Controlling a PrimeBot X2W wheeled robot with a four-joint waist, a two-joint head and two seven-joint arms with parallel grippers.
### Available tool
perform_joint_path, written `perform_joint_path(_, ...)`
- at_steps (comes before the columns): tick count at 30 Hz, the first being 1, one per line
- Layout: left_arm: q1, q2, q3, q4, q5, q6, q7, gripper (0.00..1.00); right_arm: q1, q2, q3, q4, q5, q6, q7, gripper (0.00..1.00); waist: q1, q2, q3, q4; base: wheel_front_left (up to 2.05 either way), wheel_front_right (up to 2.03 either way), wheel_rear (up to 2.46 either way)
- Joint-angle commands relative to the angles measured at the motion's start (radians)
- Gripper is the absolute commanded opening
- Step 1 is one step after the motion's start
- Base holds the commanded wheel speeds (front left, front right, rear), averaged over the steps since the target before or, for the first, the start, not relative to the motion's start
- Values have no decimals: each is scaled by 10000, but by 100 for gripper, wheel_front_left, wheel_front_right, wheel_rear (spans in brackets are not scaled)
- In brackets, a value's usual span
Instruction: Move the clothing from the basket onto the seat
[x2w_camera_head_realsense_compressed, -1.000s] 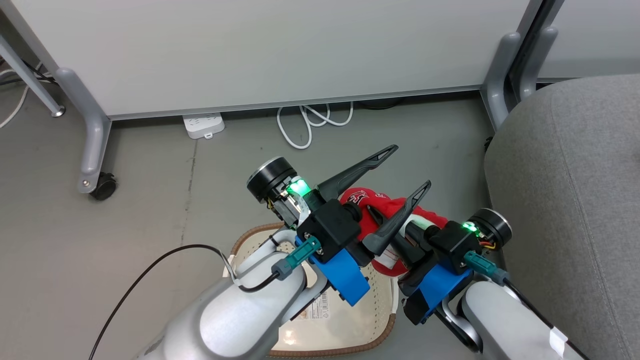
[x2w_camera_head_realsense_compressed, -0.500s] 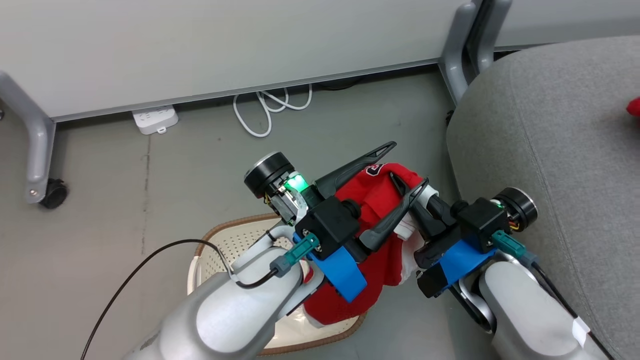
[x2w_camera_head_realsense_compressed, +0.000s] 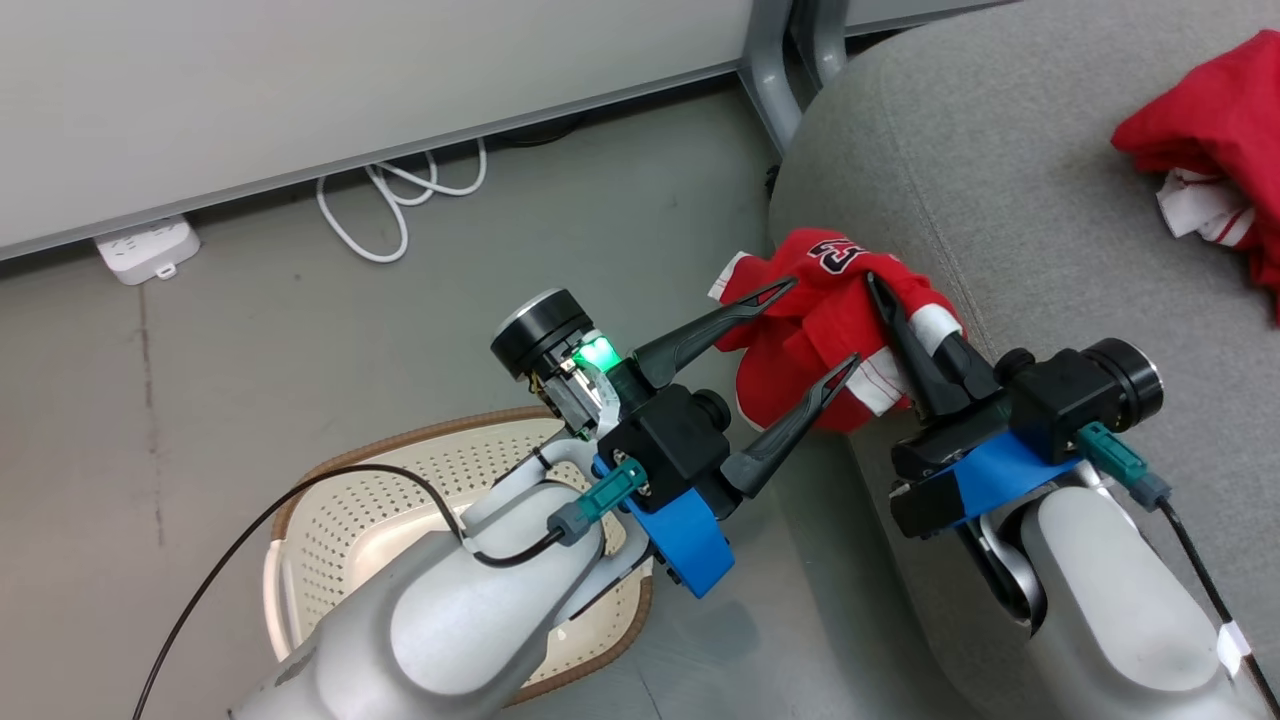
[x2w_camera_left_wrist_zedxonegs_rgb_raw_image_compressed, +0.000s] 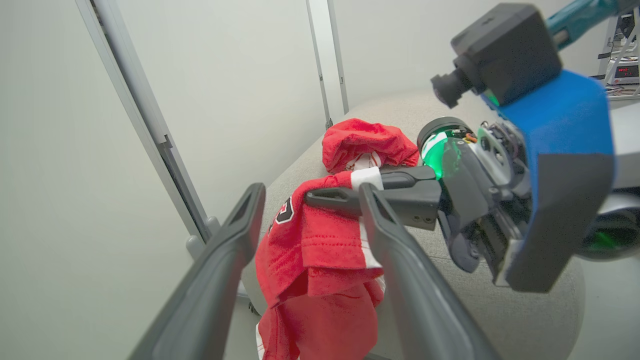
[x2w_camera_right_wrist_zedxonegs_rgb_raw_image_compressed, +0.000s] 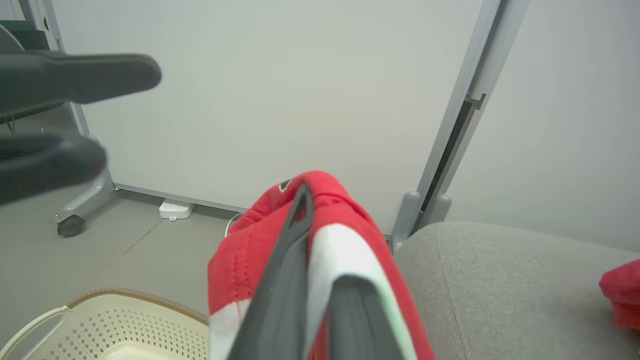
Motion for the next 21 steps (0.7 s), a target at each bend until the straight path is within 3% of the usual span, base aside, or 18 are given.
perform_joint_path(1,-116,90,1,-1,15,-20,12,100,135,23,-115,-86,-43,-11,-11,0,1,0,173,-289,0,0,0)
perform_joint_path(12,-234,205,-261,8,-9,-153,232,100,538,294,-1254,-462,-202,-11,-9,0,1,0,633,-1275,0,0,0)
perform_joint_path(21,-272,281,-443,0,-24,-164,340,100,777,555,-1551,-573,-271,-11,-10,0,1,0,881,-1776,0,0,0)
